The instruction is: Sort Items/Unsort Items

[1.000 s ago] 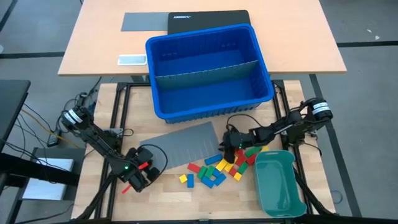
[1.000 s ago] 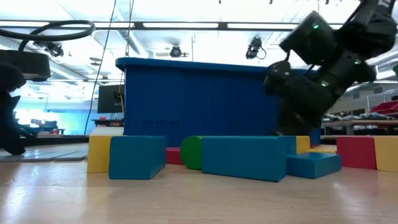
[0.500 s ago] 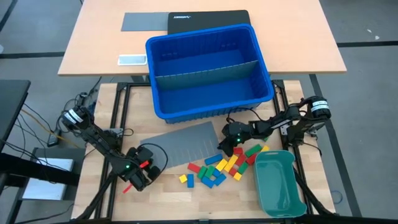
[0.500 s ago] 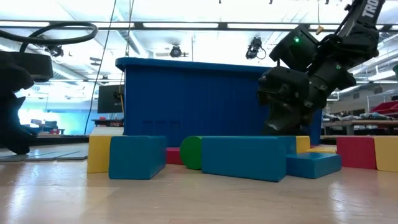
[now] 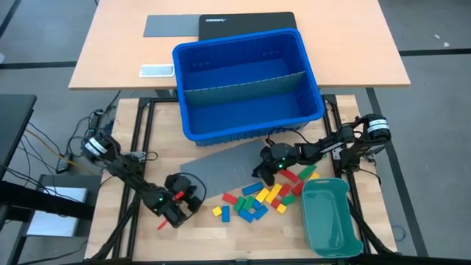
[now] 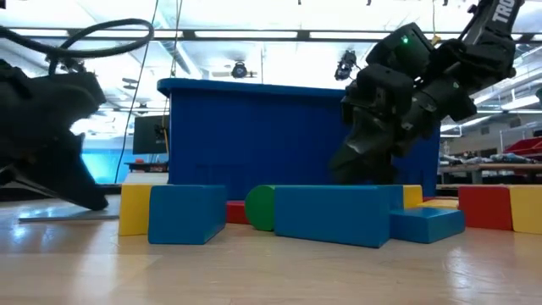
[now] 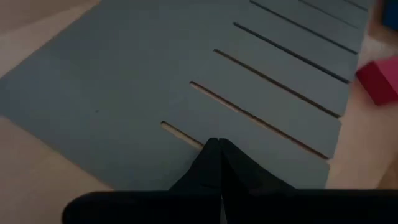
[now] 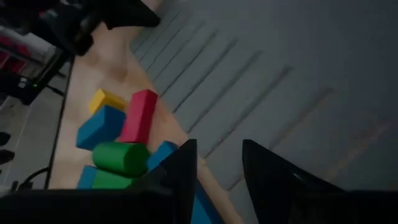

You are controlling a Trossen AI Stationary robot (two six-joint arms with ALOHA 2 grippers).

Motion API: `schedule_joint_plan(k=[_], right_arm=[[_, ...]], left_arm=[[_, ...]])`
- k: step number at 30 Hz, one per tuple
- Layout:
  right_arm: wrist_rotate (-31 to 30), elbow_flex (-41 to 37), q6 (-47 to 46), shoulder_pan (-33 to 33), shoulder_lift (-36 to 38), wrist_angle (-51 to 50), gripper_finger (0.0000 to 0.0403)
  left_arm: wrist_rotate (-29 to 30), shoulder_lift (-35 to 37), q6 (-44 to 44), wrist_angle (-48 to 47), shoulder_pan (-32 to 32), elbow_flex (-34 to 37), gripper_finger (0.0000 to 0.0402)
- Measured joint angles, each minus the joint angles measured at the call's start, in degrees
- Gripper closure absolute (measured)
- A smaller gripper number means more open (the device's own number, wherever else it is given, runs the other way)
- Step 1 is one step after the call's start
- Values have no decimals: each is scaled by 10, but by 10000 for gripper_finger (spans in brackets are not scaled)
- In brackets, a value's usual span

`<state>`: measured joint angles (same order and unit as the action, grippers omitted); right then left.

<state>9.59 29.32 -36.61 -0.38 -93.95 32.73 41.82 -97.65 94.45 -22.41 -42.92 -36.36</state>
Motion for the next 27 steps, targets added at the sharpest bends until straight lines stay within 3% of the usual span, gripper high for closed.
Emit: schedule_joint_plan(k=[10,14,20,24,27], right_arm=[[-41,1,74,-1,30,-38,273],[-128,29,125,-15,73,-169,296],[-238,101,190,-38,129,-405,388],[-258,114,173,-30,134,-529,392],[-257,92,144,-19,134,-547,399]], left_arm=[[17,-10,2,-4,3,0,401],[20,-10,3,-6,3,0,401],[21,-10,3,-5,3,0,401],[21,-10,3,-4,3,1,401],[22,-10,3,-4,3,1,401]])
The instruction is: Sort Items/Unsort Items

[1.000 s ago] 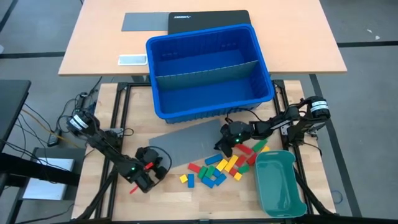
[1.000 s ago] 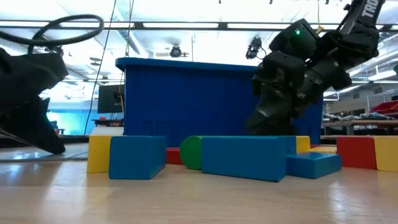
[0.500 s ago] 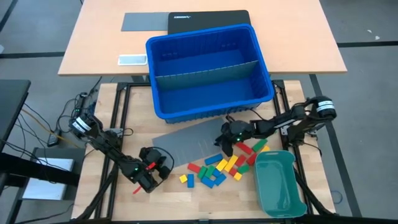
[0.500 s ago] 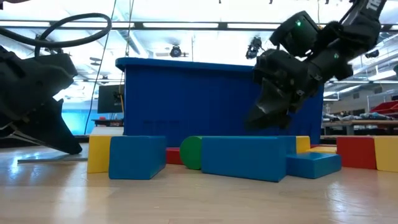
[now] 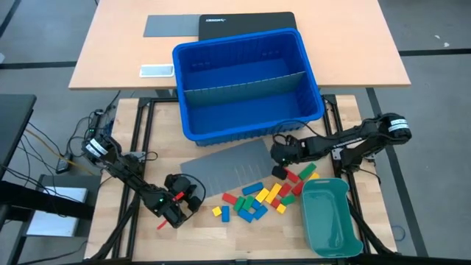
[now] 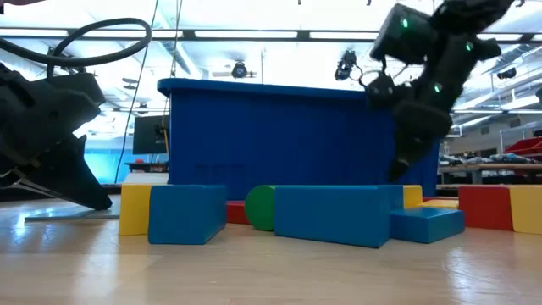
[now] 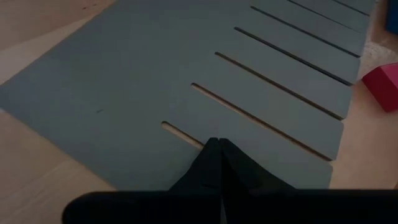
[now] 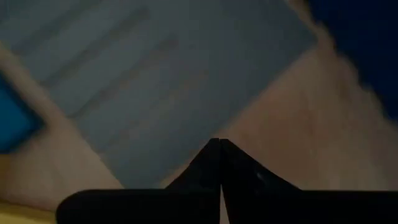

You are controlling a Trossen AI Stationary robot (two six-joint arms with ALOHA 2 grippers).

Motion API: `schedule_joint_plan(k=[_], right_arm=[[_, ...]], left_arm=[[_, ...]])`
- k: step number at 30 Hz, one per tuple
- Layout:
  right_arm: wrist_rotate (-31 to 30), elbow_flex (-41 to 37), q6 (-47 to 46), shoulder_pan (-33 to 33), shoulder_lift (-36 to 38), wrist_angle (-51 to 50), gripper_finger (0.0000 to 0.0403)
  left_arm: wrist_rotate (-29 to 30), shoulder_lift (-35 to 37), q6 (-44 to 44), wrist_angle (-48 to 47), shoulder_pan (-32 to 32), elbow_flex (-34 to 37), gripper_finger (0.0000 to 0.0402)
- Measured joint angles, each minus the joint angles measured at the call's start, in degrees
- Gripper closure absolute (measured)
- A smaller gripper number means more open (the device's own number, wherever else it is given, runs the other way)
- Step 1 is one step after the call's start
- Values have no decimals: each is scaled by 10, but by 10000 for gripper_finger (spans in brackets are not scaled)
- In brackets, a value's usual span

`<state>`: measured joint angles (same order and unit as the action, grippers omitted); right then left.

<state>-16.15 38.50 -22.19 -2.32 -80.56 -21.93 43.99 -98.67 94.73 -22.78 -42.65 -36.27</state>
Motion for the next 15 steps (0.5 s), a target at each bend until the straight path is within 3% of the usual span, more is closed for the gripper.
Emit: schedule_joint_plan(k=[6,15], right_arm=[[66,-58,-25,26,-15,81,401],[89,-67,-41,34,-71,176,401]], left_arm=[[4,0,-3,1,0,0,401],[12,-1,-3,-5,-1,2,401]])
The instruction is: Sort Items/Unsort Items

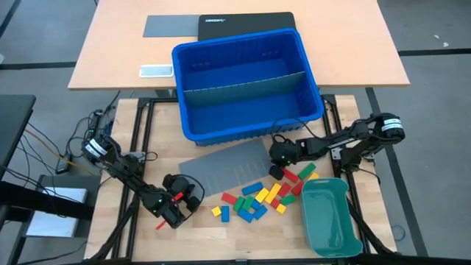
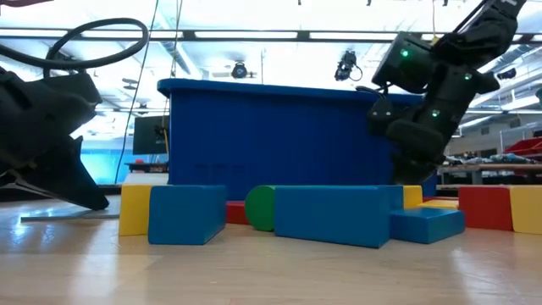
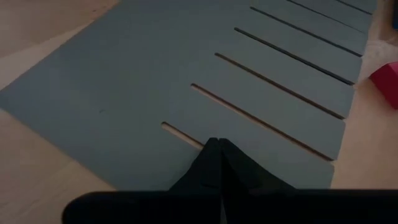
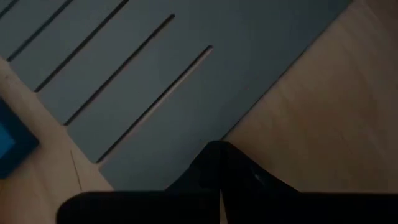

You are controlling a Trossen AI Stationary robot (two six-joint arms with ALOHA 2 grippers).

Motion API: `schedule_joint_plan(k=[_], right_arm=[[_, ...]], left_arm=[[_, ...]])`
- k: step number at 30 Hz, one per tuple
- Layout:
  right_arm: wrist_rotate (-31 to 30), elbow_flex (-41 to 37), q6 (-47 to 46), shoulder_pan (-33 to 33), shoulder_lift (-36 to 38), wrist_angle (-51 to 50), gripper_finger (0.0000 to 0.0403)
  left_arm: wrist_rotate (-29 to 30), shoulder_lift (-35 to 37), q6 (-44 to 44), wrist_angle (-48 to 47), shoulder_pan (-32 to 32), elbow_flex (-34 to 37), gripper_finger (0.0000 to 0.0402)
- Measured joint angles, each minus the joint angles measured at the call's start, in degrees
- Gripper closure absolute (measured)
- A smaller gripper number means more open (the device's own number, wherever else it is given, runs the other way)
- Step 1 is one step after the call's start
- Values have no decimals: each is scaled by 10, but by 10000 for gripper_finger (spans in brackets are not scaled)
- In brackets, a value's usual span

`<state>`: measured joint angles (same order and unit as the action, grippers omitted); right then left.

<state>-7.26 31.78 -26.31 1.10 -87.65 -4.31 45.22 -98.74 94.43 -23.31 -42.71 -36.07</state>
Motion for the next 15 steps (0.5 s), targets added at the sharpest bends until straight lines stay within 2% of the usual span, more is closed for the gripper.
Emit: schedule_joint_plan(k=[15], right_arm=[[21,7,-3,0,-7,24,402]], left_arm=[[15,0,1,2,2,1,401]])
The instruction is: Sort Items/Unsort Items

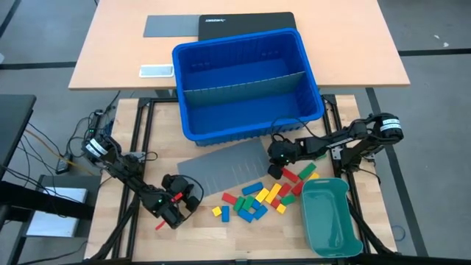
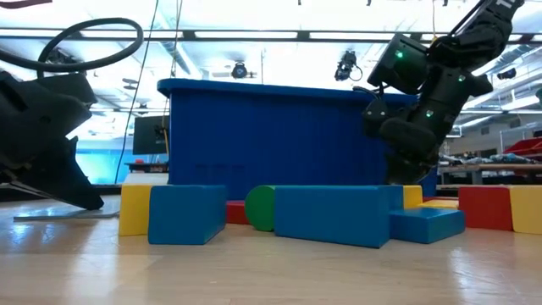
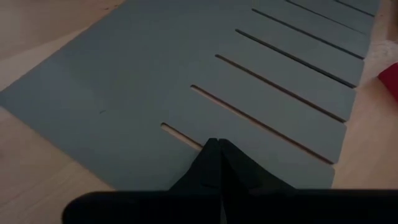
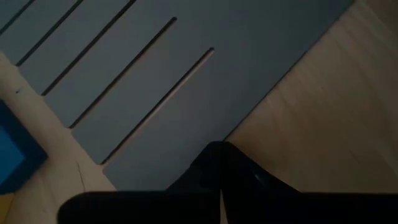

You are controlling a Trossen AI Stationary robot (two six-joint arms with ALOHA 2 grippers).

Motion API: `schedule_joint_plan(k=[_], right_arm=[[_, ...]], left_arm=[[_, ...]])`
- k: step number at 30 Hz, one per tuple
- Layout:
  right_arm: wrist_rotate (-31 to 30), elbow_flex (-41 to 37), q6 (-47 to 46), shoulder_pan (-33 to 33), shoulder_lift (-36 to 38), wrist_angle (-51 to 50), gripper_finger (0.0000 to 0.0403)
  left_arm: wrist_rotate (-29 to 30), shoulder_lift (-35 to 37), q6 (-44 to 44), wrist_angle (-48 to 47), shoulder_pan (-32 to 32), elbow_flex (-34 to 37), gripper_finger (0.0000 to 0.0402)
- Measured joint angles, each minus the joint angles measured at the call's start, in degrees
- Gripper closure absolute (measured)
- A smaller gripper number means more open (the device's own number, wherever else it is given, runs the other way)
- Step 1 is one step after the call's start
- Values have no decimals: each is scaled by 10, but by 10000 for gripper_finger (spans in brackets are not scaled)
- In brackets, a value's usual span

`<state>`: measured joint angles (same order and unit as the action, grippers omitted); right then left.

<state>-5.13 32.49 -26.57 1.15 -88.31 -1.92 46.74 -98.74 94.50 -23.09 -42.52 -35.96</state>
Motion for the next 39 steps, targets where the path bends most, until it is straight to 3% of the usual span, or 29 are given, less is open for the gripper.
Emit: schedule_joint_plan(k=[11,19,30,39], right_arm=[[8,0,-1,-5,-3,17,403],[107,0,-2,-12,-7,116,403],[84,1,2,-29,-6,125,381],[68,1,112,-75,-5,182,330]], left_arm=[[19,-1,2,15,0,1,401],[25,-3,0,29,6,0,401],[25,-2,0,24,6,0,401],[28,-2,0,23,6,0,401]])
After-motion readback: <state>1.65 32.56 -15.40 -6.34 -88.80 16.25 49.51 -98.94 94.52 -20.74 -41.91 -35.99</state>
